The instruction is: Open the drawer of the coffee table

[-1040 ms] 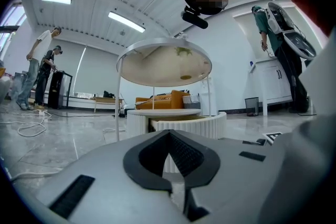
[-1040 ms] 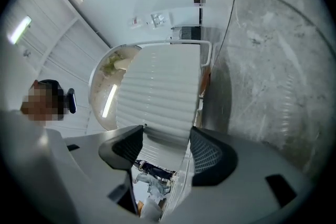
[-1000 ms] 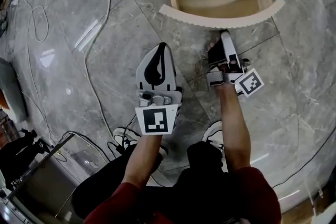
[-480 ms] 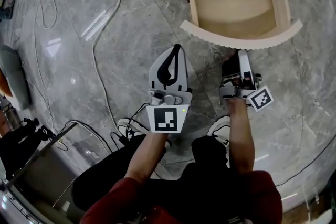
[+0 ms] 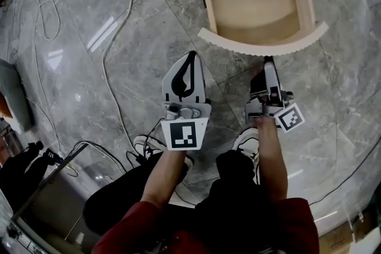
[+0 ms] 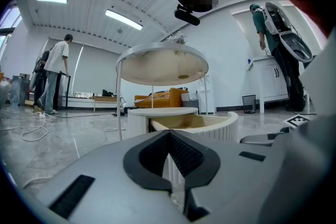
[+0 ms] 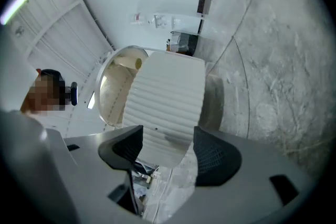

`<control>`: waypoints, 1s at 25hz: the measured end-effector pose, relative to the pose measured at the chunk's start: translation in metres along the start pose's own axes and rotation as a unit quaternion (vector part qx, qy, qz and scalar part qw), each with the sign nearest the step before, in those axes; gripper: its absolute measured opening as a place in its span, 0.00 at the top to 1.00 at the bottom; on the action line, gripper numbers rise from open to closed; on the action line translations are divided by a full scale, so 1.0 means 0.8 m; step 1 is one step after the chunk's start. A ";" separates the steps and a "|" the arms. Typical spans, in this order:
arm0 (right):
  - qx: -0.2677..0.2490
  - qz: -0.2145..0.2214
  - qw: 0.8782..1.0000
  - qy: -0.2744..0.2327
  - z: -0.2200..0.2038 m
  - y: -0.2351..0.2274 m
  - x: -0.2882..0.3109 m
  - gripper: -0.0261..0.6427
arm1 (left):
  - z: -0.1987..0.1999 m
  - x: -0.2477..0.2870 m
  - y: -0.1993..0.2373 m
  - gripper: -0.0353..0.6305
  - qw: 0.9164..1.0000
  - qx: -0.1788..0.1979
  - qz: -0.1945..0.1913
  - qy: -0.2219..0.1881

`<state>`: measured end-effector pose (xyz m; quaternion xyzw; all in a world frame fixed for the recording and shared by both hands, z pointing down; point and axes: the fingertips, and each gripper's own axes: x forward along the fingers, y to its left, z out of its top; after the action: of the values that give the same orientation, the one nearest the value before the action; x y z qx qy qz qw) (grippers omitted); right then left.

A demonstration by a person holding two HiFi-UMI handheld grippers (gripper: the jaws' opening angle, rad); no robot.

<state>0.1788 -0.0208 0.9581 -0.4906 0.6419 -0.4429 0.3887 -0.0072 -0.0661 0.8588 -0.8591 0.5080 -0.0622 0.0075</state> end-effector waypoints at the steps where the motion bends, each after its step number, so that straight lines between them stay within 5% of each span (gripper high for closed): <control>1: -0.013 -0.008 1.000 -0.001 0.006 0.014 -0.003 0.52 | 0.013 0.000 0.004 0.94 1.000 0.001 -0.002 0.000; 7: -0.104 -0.029 0.994 0.024 0.067 0.187 0.017 0.52 | 0.172 0.003 0.010 0.94 0.998 0.041 -0.043 -0.034; 11: -0.144 -0.025 0.988 0.050 0.109 0.332 0.038 0.52 | 0.301 -0.012 0.019 0.94 0.997 0.044 -0.052 -0.021; 19: -0.191 -0.024 0.979 0.069 0.179 0.628 0.082 0.52 | 0.570 -0.066 0.089 0.94 0.998 0.056 -0.029 -0.004; 23: -0.234 -0.014 0.969 0.076 0.219 0.774 0.090 0.52 | 0.665 -0.112 0.114 0.94 0.998 -0.018 -0.009 0.055; 25: -0.252 -0.007 0.964 0.079 0.237 0.838 0.090 0.52 | 0.713 -0.135 0.124 0.94 0.997 -0.022 0.007 0.070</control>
<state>0.1483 -0.0420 0.2585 -0.5411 0.7577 -0.3067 0.1973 -0.0796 -0.0484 0.2746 -0.8490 0.5145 -0.1115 -0.0463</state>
